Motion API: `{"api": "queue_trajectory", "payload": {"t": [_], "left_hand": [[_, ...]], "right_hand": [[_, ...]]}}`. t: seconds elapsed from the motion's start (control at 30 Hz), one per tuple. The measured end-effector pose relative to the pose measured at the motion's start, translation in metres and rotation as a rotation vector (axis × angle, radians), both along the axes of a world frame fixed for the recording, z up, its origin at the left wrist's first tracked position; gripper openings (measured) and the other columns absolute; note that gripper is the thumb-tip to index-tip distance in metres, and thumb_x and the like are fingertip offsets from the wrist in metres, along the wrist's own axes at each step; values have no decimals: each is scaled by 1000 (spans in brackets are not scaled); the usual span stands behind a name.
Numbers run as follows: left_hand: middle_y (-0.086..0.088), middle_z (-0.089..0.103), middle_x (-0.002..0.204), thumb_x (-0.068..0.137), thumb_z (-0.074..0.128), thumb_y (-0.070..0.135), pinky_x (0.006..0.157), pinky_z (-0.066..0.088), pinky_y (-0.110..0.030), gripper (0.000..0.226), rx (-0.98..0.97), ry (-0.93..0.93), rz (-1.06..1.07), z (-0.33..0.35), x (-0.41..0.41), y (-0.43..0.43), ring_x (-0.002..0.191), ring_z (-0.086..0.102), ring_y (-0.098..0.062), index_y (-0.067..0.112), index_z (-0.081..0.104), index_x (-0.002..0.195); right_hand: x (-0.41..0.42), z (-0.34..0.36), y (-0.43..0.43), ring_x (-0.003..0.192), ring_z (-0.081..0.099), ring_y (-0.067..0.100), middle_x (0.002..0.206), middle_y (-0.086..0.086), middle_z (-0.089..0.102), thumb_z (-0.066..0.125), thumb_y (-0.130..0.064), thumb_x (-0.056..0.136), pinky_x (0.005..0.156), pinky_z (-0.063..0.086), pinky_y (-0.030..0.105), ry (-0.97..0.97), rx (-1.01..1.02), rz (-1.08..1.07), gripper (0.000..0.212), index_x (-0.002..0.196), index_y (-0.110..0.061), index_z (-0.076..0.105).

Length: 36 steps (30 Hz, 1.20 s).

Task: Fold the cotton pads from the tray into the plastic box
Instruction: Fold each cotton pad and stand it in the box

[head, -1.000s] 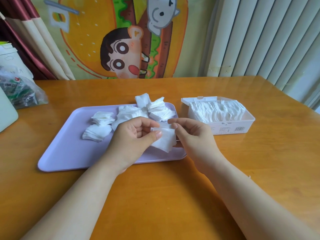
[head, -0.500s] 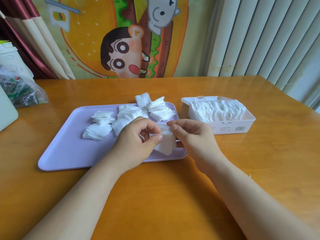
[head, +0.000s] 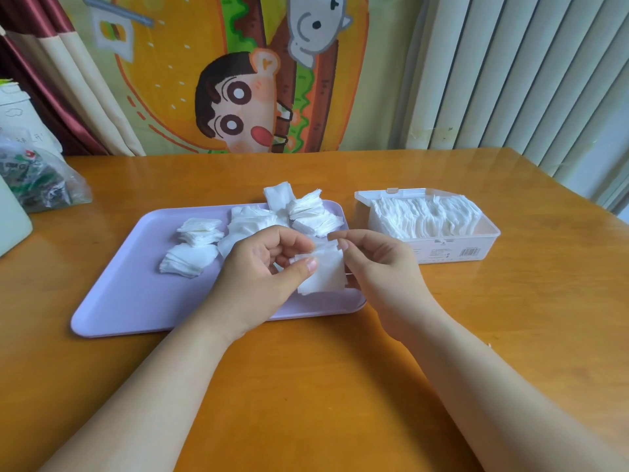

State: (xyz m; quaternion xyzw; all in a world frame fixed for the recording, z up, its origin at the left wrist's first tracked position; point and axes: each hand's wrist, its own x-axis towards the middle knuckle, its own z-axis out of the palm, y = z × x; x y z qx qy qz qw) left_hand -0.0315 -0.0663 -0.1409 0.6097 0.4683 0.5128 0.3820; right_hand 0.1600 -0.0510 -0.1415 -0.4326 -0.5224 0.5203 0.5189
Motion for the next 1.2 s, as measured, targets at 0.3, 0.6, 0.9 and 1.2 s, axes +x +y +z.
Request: {"api": "queue_trajectory", "payload": {"t": [0.3, 0.6, 0.9, 1.2], "left_hand": [[21, 70, 83, 86, 84, 9, 66, 48, -17, 19, -8, 73, 51, 0, 1, -1, 69, 53, -7, 25, 78, 94], [4, 63, 95, 81, 88, 3, 67, 50, -25, 41, 30, 18, 60, 3, 3, -1, 69, 53, -12, 32, 76, 108], [1, 76, 105, 78, 81, 21, 87, 56, -29, 42, -138, -67, 34, 0, -2, 2, 93, 70, -17, 31, 73, 118], [6, 75, 103, 81, 85, 15, 85, 55, -26, 41, -67, 85, 59, -2, -3, 1, 86, 64, -12, 34, 74, 116]], "right_hand": [[0, 0, -1, 79, 71, 16, 85, 1, 77, 63, -11, 105, 70, 60, 28, -15, 21, 56, 16, 111, -12, 78], [1, 3, -2, 83, 71, 27, 89, 22, 66, 83, -25, 89, 72, 58, 36, 33, -31, 171, 31, 117, -12, 76], [2, -4, 2, 67, 64, 11, 79, 5, 70, 69, -1, 99, 59, 50, 19, 89, -1, 119, 19, 117, -6, 73], [2, -7, 4, 98, 73, 10, 109, -8, 79, 73, 0, 94, 92, 58, 28, -320, 283, -4, 34, 121, -20, 77]]}}
